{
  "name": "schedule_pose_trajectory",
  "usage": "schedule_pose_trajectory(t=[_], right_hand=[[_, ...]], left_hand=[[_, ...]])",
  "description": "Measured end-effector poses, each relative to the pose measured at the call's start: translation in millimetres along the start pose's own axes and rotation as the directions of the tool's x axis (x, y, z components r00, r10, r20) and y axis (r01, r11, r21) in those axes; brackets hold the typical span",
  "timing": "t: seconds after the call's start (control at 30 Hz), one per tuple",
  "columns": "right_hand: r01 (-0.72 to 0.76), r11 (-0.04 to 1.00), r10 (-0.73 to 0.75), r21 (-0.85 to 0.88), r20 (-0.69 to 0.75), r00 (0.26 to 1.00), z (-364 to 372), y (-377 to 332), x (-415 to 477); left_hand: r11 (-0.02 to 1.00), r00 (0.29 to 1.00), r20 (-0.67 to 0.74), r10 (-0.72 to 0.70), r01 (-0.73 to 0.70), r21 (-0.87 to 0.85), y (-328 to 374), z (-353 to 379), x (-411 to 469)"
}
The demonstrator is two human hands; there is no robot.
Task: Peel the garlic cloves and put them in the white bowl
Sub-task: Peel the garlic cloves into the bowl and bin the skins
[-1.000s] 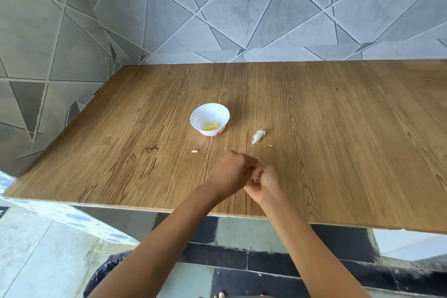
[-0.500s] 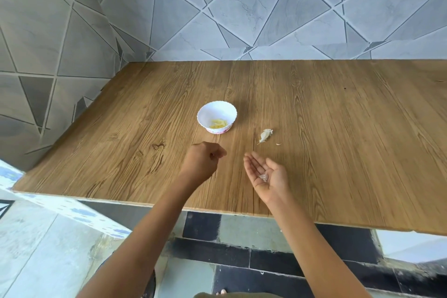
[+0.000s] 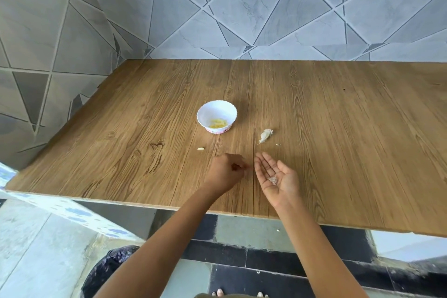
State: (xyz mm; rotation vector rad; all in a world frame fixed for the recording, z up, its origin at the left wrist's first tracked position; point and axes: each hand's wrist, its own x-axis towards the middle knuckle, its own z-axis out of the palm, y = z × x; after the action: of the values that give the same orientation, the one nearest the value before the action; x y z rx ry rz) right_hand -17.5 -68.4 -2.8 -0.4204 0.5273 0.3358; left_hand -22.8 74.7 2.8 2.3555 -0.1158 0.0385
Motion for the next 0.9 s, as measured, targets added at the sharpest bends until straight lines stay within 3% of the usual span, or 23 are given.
schedule_pose_trajectory(t=[0.07,0.13,0.3,0.4,0.53,0.63,0.7,0.9], right_hand=[[-0.007,1.000,0.007,-0.017,0.001,1.000,1,2,-2],[-0.028,0.999,0.028,-0.041,-0.003,1.000,7,8,-4],[-0.084,0.992,0.084,-0.090,0.005,0.996,28,31,-6],[-0.118,0.985,0.123,-0.123,0.040,0.992,33,39,-2],[-0.246,0.942,0.277,-0.229,0.115,0.954,43,61,1],[-0.357,0.853,0.432,-0.381,0.132,0.892,52,94,0],[-0.433,0.771,0.543,-0.467,0.126,0.831,58,127,-5],[-0.547,0.514,0.758,-0.661,0.051,0.650,63,245,-36]], left_hand=[[0.953,0.983,-0.044,-0.181,0.164,-0.253,-3,-10,-1],[0.910,0.979,-0.037,-0.202,0.174,-0.377,-1,-22,-1],[0.992,0.999,0.046,0.027,-0.021,-0.124,5,-35,-9],[0.983,0.997,-0.071,-0.020,0.006,-0.181,-2,-47,-21],[0.958,0.937,-0.275,-0.214,0.147,-0.245,-18,-69,-63],[0.878,0.815,-0.369,-0.446,0.320,-0.355,-40,-79,-109],[0.800,0.682,-0.439,-0.585,0.397,-0.450,-54,-87,-148],[0.628,0.306,-0.550,-0.777,0.426,-0.651,-91,-108,-258]])
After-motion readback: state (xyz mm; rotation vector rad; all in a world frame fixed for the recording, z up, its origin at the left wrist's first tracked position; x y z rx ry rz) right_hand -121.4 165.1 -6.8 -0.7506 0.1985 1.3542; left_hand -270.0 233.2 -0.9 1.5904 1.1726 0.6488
